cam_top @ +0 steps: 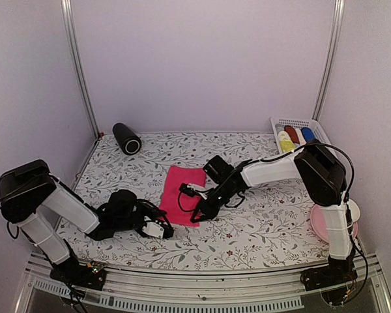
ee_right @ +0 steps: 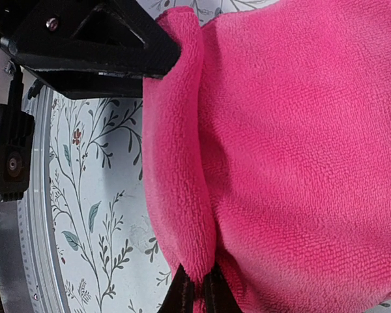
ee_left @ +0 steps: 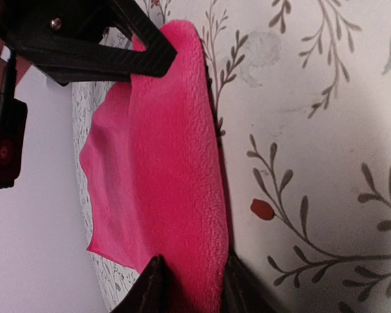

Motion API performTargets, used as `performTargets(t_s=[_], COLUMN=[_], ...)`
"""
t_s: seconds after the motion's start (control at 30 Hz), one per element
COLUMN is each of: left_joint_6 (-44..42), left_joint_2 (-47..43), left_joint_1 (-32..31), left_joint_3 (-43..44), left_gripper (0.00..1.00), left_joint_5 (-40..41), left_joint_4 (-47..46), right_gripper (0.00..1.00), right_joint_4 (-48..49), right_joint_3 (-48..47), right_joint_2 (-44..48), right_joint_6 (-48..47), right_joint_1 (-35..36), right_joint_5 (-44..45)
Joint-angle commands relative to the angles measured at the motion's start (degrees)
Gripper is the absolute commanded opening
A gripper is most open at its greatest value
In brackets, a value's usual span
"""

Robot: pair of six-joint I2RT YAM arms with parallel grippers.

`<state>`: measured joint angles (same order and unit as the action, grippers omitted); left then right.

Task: Roll the towels
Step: Roll the towel at the center of the board.

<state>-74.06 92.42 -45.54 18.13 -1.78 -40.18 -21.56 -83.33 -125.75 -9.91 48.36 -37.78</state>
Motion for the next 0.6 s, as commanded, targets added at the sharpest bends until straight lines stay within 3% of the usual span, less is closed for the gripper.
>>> performTargets(t_s=[0.0, 0.2, 0.27, 0.37, 0.5, 0.57], left_joint_6=[0.2, 2.1, 2.7, 3.6, 5.5, 6.6], left_joint_2=[2.9, 4.7, 5.0, 4.8, 2.5, 1.1], left_joint_1=[-0.6, -0.6, -0.6, -0.6, -0.4, -0.2], left_joint_3=[-0.3, 2.0, 2.7, 3.4, 4.6, 5.7], left_gripper=[0.27, 0.23, 0.17, 0.00, 0.00, 0.00], left_joint_5=[2.9, 3.1, 3.0, 2.5, -0.5, -2.5], left_joint_4=[6.9, 10.1, 11.5, 12.7, 17.6, 21.6], right_gripper=[0.04, 0.04, 0.05, 0.05, 0.08, 0.15], right_joint_4=[-3.9, -3.9, -4.0, -4.2, -4.2, -3.6], right_joint_3=[0.5, 0.3, 0.2, 0.1, 0.5, 1.4], right_joint_2=[-3.1, -2.4, -2.2, -2.0, -0.5, 1.2], right_joint_6=[-0.3, -0.5, -0.7, -0.9, -1.5, -1.8], right_joint_1=[-1.1, -1.2, -1.1, -1.1, -1.2, -1.1], right_joint_5=[4.6, 4.3, 4.4, 4.7, 6.1, 8.1])
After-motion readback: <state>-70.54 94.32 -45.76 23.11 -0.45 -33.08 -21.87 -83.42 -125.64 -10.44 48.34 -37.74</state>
